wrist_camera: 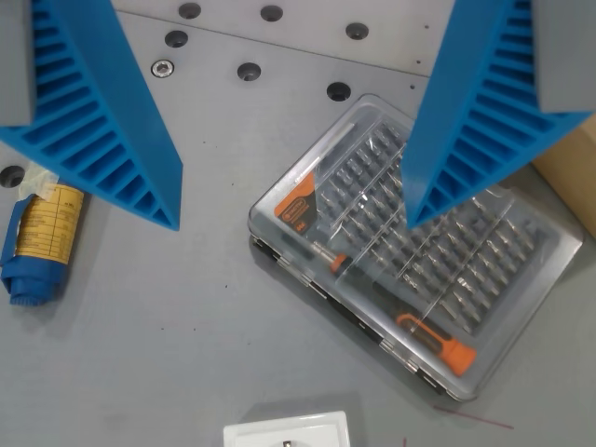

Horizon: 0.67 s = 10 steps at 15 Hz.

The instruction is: Move above the white socket

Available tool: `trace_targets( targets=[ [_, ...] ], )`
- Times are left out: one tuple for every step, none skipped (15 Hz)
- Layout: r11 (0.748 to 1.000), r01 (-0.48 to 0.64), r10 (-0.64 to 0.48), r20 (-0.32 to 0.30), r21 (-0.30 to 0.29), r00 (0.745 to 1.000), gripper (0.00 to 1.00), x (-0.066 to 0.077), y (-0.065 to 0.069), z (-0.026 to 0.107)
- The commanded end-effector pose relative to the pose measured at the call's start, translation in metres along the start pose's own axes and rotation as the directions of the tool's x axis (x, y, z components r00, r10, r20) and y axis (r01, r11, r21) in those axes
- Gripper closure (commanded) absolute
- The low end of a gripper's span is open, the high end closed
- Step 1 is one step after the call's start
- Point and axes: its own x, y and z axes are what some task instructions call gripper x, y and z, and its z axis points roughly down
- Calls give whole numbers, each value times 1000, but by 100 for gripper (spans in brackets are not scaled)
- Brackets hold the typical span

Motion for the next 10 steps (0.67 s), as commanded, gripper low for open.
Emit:
trace_targets(
  targets=[
    [1000,0,0,-3,-1,1000,0,0,0,-1],
    [1000,0,0,-4,-1,1000,0,0,0,-1],
    [1000,1,-1,-4,-2,1000,0,0,0,-1],
    [1000,1,-1,-4,-2,1000,0,0,0,-1],
    [1000,2,-2,-4,-2,1000,0,0,0,-1],
    [1000,3,-3,-4,-2,1000,0,0,0,-1],
    [1000,3,-3,-4,-2,1000,0,1,0,-1],
    [1000,5,-5,-4,-3,1000,0,1,0,0],
    [1000,7,-7,-5,-3,1000,0,1,0,0],
    [1000,9,-9,-5,-4,1000,0,2,0,1]
  ],
)
